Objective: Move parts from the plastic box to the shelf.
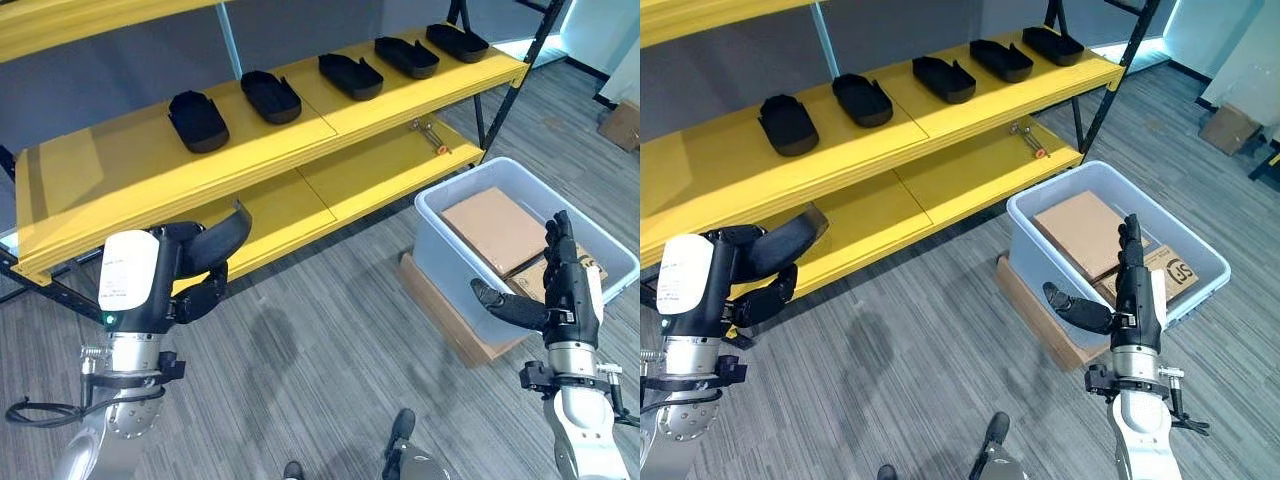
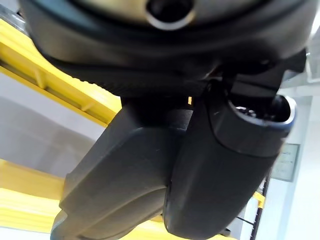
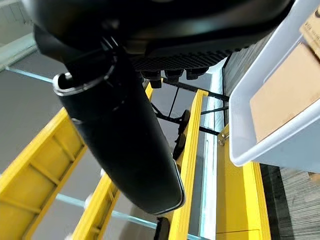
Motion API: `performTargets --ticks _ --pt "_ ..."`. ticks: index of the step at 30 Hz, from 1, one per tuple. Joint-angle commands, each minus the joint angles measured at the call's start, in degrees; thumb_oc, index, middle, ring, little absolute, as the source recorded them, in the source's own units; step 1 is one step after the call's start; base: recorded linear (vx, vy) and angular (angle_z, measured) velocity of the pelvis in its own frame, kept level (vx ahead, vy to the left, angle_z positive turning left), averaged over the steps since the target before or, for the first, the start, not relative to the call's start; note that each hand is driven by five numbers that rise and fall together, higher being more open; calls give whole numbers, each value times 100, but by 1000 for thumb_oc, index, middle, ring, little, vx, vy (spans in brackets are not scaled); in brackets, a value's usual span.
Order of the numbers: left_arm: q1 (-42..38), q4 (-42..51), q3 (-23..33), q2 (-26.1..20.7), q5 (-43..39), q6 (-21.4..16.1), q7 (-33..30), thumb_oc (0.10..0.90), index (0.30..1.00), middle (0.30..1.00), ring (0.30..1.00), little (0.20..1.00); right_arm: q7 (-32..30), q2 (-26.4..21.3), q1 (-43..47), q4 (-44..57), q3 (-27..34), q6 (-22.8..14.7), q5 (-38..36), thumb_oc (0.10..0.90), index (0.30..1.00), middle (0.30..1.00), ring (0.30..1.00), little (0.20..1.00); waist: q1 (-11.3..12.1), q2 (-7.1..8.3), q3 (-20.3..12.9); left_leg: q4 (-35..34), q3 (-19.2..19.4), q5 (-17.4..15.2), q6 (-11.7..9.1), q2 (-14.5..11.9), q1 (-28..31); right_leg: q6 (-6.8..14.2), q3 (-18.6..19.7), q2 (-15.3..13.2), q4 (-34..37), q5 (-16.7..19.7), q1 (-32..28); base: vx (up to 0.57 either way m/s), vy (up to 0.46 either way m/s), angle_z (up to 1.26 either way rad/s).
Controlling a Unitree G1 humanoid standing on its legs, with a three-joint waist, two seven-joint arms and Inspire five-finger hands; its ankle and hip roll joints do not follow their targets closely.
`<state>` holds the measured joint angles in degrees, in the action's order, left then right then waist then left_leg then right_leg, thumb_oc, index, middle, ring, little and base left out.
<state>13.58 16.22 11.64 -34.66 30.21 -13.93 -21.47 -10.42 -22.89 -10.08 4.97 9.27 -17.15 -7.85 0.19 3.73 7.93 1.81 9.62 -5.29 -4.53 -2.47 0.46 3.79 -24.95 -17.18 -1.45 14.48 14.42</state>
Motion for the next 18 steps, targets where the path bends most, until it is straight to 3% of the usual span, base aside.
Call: performTargets --ticks 1,3,5,6,8,9,10,11,13,16,18 --pt "-535 817 607 -257 145 -254 -723 400 300 300 300 300 -151 -185 371 561 244 -467 169 900 1000 1000 1000 1000 -27 -113 -38 -53 -114 -400 293 131 -49 1092 -126 -623 368 87 -751 -61 234 23" --pt "-503 790 645 -287 167 -239 -740 400 300 300 300 300 -136 -102 273 512 223 -445 206 900 1000 1000 1000 1000 -52 -95 36 -75 -140 -303 424 290 -57 1029 -89 -790 43 110 -662 -104 316 30" --pt "-486 779 667 -310 151 -226 -734 400 300 300 300 300 -138 -90 254 498 223 -430 218 900 1000 1000 1000 1000 -86 -109 61 -109 -176 -280 465 307 -20 1004 83 -785 -160 22 -595 -25 180 43" --pt "-505 761 652 -331 151 -214 -739 400 300 300 300 300 -139 -73 256 472 209 -440 210 900 1000 1000 1000 1000 -151 -143 105 -142 -243 -254 503 306 23 967 421 -671 -323 -44 -513 -14 140 31" --pt "-552 682 532 -357 58 -230 -675 400 300 300 300 300 -61 -58 161 409 195 -436 134 900 1000 1000 1000 1000 -418 -235 148 -267 -463 -102 593 302 80 708 1631 80 -733 -579 -231 21 215 26" --pt "-563 644 469 -353 16 -243 -609 400 300 300 300 300 -9 -69 104 398 208 -440 91 900 1000 1000 1000 1000 -523 -249 126 -307 -584 -57 628 322 103 611 2089 574 -860 -948 -250 119 214 56" --pt "-595 607 358 -292 -87 -275 -448 400 300 300 300 300 82 -92 -56 374 257 -424 7 900 1000 1000 1000 1000 -626 -205 53 -380 -750 10 651 383 115 403 2509 1294 -1149 -1502 -287 85 139 55" --pt "-595 611 357 -291 -90 -273 -443 400 300 300 300 300 85 -92 -62 379 261 -425 3 900 1000 1000 1000 1000 -625 -200 51 -381 -748 37 644 384 100 391 2506 1293 -1146 -1479 -273 74 77 77" --pt "-593 609 321 -211 -134 -281 -351 400 300 300 300 300 126 -82 -153 375 282 -435 -16 900 1000 1000 1000 1000 -677 -131 -87 -456 -898 86 661 468 71 254 2729 1707 -911 -1653 -389 75 -6 69" --pt "-617 550 238 -126 -223 -269 -274 400 300 300 300 300 180 -90 -240 363 256 -483 -72 900 1000 1000 1000 1000 -737 -60 -178 -438 -1079 123 689 566 -9 134 3255 2196 -335 -1468 -309 72 -32 29" --pt "-675 537 131 -106 -265 -298 -176 400 300 300 300 300 236 -118 -327 436 267 -479 -74 900 1000 1000 1000 1000 -799 -48 -161 -335 -1253 138 687 642 -69 149 3544 2243 -257 -1364 -276 42 -14 11"
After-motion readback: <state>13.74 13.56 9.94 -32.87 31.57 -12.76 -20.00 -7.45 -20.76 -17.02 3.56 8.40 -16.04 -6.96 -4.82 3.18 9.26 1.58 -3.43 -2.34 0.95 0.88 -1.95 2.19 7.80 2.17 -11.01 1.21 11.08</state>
